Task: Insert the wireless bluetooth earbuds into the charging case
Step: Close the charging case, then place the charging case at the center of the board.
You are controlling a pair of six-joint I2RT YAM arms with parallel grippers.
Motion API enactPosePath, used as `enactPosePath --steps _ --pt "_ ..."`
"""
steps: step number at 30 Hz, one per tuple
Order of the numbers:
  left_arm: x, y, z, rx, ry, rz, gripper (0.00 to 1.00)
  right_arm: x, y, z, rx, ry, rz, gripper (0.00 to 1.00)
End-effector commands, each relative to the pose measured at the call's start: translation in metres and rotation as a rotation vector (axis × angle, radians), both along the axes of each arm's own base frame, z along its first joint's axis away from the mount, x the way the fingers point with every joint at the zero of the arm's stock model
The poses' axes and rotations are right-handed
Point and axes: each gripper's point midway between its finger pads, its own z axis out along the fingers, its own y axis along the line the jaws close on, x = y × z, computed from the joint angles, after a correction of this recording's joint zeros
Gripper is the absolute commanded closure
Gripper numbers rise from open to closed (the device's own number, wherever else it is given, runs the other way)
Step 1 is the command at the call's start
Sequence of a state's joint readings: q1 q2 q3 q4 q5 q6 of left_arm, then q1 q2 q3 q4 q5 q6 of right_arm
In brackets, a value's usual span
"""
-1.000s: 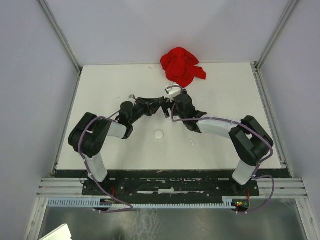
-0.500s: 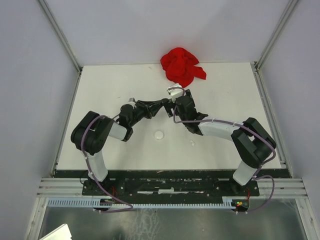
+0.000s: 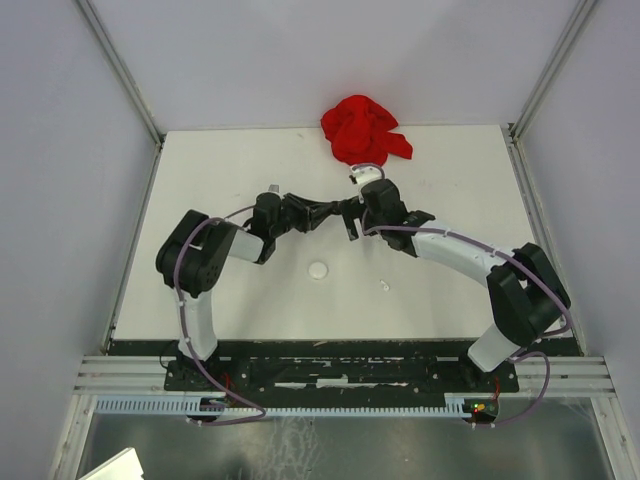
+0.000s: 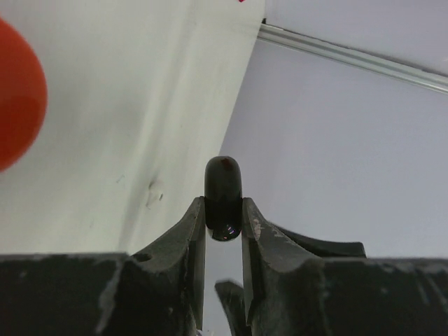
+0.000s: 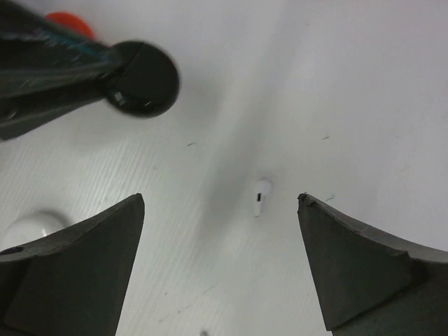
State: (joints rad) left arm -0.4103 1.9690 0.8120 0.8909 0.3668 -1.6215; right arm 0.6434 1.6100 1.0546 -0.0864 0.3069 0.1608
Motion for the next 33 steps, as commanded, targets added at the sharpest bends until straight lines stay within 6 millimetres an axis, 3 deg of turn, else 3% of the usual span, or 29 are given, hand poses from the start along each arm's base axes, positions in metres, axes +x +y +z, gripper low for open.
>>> enactPosePath --steps 1,11,20,28,33 --pt "0.020 -0.003 -0.013 0.164 -0.090 -0.022 0.97 -0.039 0.035 -0.005 0.075 0.160 0.199 0.02" --pt "0.048 -0.009 -0.037 0.304 -0.113 -0.046 0.96 -0.077 0.069 -0.037 0.091 0.290 0.398 0.05" --pt "0.054 -0.014 -0.051 0.357 -0.110 -0.094 0.80 -0.096 0.099 -0.054 0.048 0.340 0.525 0.06" --pt "0.052 -0.012 -0.054 0.379 -0.101 -0.144 0.56 -0.102 0.115 -0.056 0.002 0.362 0.597 0.07" --pt "0.049 -0.009 -0.053 0.361 -0.093 -0.177 0.52 -0.104 0.122 -0.060 -0.025 0.382 0.623 0.07"
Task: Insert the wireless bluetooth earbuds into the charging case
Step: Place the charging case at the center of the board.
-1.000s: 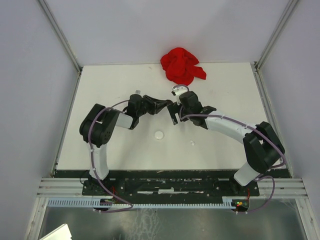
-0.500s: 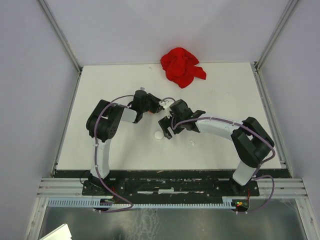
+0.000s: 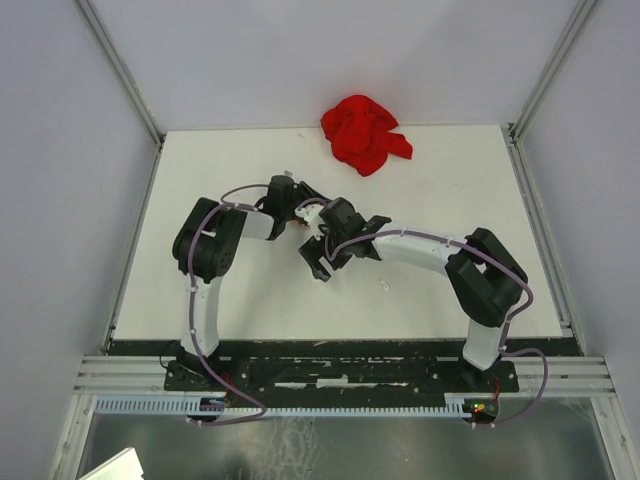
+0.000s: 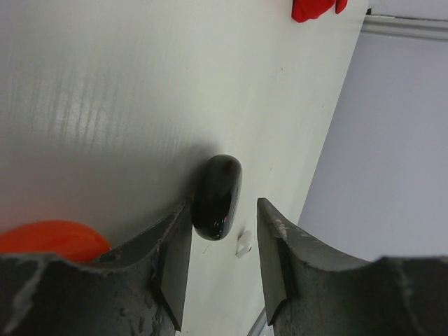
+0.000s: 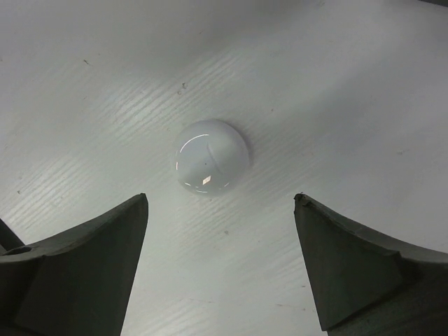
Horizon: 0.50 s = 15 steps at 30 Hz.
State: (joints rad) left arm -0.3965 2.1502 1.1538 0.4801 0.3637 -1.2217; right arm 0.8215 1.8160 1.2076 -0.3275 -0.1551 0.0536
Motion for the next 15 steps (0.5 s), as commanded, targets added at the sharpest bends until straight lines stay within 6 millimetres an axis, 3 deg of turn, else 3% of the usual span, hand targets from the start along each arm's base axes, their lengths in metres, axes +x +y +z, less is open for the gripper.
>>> enactPosePath --steps 1,15 --pt "0.002 0.001 0.010 -0.001 -0.043 -0.063 0.52 0.002 0.012 0.004 -0.010 -0.008 0.050 0.07" --pt "-0.004 0.048 0.048 0.072 -0.094 -0.041 0.50 -0.001 0.022 -0.013 -0.054 0.013 0.083 0.12"
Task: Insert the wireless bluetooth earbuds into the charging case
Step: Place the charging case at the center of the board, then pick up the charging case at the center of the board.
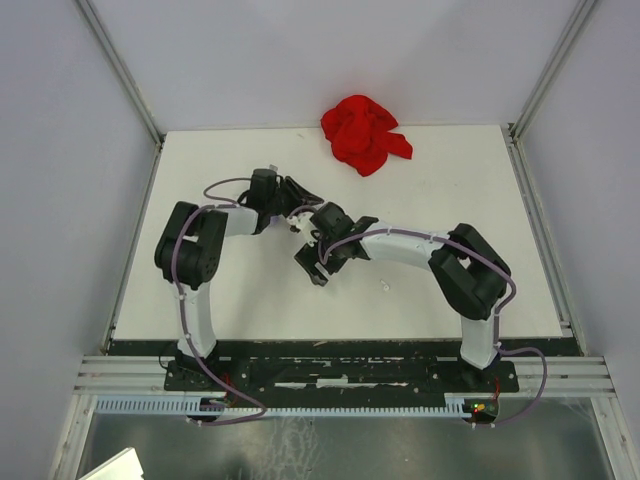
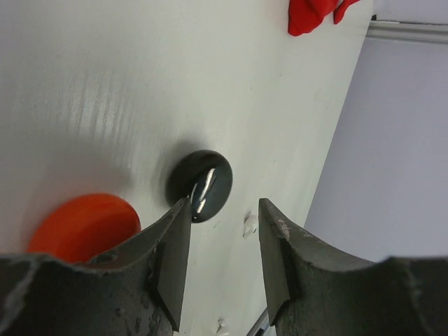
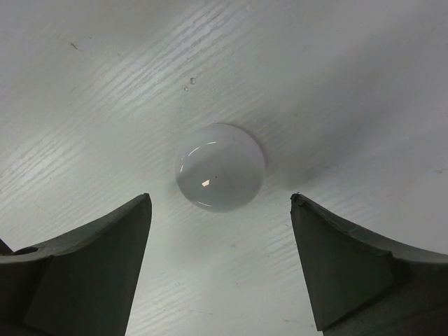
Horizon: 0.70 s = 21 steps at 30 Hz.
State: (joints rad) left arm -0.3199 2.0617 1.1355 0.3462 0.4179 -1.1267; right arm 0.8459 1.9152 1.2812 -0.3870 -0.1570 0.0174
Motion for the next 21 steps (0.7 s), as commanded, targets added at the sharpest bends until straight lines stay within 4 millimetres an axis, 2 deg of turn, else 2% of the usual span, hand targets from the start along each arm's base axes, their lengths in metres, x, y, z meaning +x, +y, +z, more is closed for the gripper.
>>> enactPosePath --steps 1,12,18,21 --pt "-0.002 0.014 0.038 0.017 -0.107 -0.023 0.50 0.004 0.015 0.008 0.015 -0.026 0.029 0.12" --pt "-0.019 0.078 0.070 0.016 -0.156 0.110 0.51 0.006 0.018 -0.007 -0.047 -0.056 0.029 0.19" --pt "-0.032 0.094 0.077 0.027 -0.174 0.152 0.51 0.011 0.014 -0.015 -0.100 -0.094 0.024 0.27" --pt "-0.037 0.101 0.077 0.028 -0.175 0.167 0.51 0.012 0.012 -0.017 -0.114 -0.109 0.021 0.37"
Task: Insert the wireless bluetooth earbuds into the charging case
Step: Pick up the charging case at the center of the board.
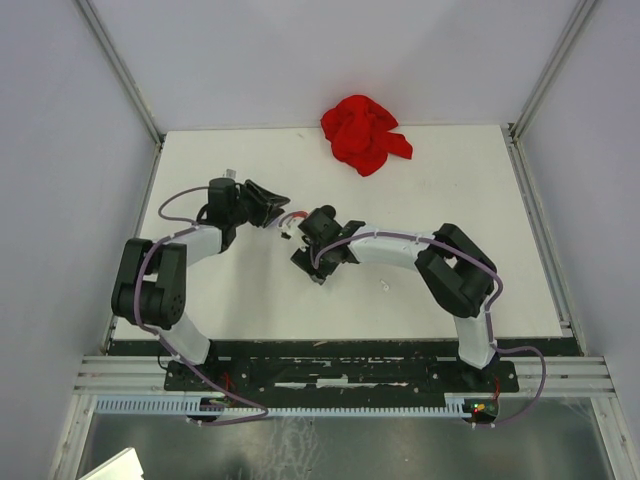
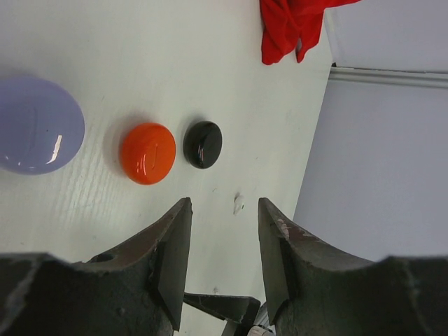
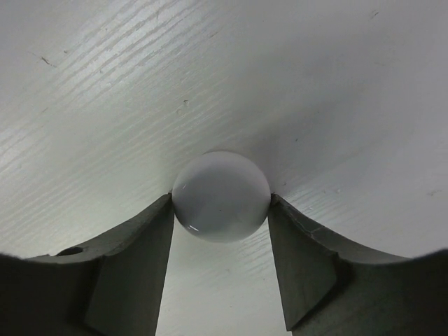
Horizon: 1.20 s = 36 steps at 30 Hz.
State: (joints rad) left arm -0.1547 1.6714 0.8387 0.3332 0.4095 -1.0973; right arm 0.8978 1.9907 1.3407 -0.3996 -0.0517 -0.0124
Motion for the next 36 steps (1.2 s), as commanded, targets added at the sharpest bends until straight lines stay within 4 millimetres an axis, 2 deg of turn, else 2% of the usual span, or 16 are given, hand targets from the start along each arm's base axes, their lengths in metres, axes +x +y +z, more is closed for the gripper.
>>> enactPosePath --steps 1,3,6,8,10,15,17,24,36 --pt "-0.002 0.012 0.016 0.028 -0.079 0.014 0.51 0.008 0.002 -0.001 -0.026 -0.049 -0.001 0.39" --pt "-0.006 0.015 0.015 0.028 -0.077 0.019 0.51 0.010 0.002 0.000 -0.019 -0.065 0.000 0.47" --pt "-0.010 0.017 0.018 0.023 -0.086 0.015 0.51 0.013 0.001 0.007 0.002 -0.109 0.012 0.63" --pt "-0.014 0.014 0.021 0.015 -0.098 -0.007 0.52 0.017 0.001 0.022 0.036 -0.170 0.027 0.71" --pt "-0.019 0.008 0.026 -0.005 -0.120 -0.052 0.52 0.022 0.001 0.042 0.103 -0.232 0.038 0.74" --pt "-0.035 -0.011 0.036 -0.060 -0.160 -0.194 0.54 0.033 0.003 0.104 0.367 -0.319 0.100 0.75" --pt "-0.042 -0.019 0.040 -0.073 -0.178 -0.252 0.54 0.039 -0.004 0.120 0.419 -0.338 0.129 0.75" --pt "-0.064 -0.048 0.050 -0.097 -0.215 -0.406 0.55 0.044 -0.016 0.133 0.439 -0.298 0.284 0.79" --pt "-0.082 -0.079 0.044 -0.083 -0.211 -0.584 0.55 0.037 -0.026 0.124 0.376 -0.256 0.362 0.83"
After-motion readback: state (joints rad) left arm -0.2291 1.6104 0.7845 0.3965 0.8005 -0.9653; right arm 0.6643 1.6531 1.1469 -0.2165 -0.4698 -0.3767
